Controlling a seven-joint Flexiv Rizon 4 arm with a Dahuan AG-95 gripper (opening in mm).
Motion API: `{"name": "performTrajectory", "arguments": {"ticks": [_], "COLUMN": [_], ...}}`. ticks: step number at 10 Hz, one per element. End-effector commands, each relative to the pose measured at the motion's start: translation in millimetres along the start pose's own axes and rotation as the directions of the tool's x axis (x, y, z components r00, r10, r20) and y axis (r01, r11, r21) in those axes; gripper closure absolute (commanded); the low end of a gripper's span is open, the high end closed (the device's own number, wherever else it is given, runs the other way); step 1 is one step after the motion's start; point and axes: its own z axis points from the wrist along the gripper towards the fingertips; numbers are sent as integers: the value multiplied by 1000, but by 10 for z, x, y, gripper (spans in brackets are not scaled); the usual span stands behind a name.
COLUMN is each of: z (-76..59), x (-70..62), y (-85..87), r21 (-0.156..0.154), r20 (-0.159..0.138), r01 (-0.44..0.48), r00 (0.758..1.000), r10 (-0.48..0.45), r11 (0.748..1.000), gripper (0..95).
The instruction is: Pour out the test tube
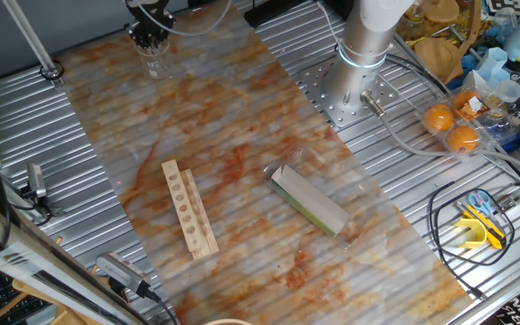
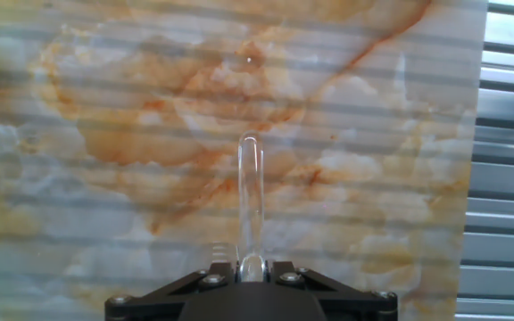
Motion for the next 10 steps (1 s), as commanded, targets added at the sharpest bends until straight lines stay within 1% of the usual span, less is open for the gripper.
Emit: {"name": "performTrajectory", "arguments": {"ticks": [1,4,6,7,8,9,10], "z": [12,12,-2,-24,-31,-31,-31], "x": [0,0,-11,-26,-37,-37,-37], "y": [-19,-20,-43,-69,-83,-83,-83], "r21": [0,2,0,-5,-9,-27,-34], "r20": [8,19,19,6,2,-2,-20], "r01": [-1,-2,12,18,23,27,32], "r00": [1000,1000,1000,1000,1000,1000,999], "r10": [1,2,-12,-18,-23,-27,-33], "r11": [1000,1000,1000,1000,1000,999,999], "gripper": [950,950,950,950,950,950,950]}}
